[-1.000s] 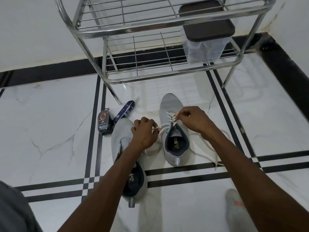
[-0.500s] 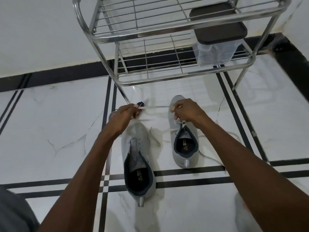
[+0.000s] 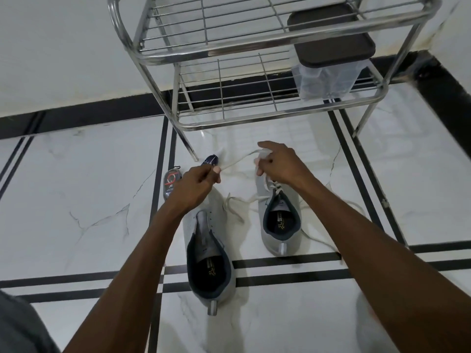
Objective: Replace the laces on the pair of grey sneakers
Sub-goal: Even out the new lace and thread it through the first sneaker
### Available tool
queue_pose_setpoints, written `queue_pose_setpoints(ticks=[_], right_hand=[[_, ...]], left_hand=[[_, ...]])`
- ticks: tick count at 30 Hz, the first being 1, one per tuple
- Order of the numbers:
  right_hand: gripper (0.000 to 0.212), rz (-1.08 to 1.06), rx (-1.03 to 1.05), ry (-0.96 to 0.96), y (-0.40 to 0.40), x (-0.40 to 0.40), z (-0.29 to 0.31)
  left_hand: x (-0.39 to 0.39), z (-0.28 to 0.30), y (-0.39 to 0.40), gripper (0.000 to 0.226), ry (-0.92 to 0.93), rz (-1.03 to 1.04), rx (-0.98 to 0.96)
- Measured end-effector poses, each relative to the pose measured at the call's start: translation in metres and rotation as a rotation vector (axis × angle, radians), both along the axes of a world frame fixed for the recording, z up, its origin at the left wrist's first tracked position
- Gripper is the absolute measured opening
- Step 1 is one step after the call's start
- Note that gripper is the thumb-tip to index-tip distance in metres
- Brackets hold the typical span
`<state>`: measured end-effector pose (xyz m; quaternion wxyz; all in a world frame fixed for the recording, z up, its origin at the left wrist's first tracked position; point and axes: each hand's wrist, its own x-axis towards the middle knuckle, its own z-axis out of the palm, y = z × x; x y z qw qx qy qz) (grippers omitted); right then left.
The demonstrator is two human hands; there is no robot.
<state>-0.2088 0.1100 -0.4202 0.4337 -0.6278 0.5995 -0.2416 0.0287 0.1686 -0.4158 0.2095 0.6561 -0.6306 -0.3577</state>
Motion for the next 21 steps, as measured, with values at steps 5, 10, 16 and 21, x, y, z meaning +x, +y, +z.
queue_pose_setpoints(ticks=[5, 10, 16, 21], right_hand=[[0.019, 0.371, -0.006, 0.050, 0.016, 0.027, 0.011], [0.020, 0.284, 0.033, 0.089, 0.023, 0.027, 0.003], [0.020, 0.277, 0.053, 0.074, 0.028, 0.023, 0.003], [0.038, 0.149, 0.069, 0.034, 0.032, -0.001, 0.008]], left_hand=[[-0.019, 0.005, -0.007, 0.036, -0.043, -0.090, -0.040], [-0.017, 0.003, -0.004, 0.024, -0.006, 0.143, -0.190], [-0.037, 0.005, -0.001, 0.026, 0.704, 0.358, 0.001], [-0.050, 0.002, -0.002, 0.023, 0.782, 0.314, -0.025]])
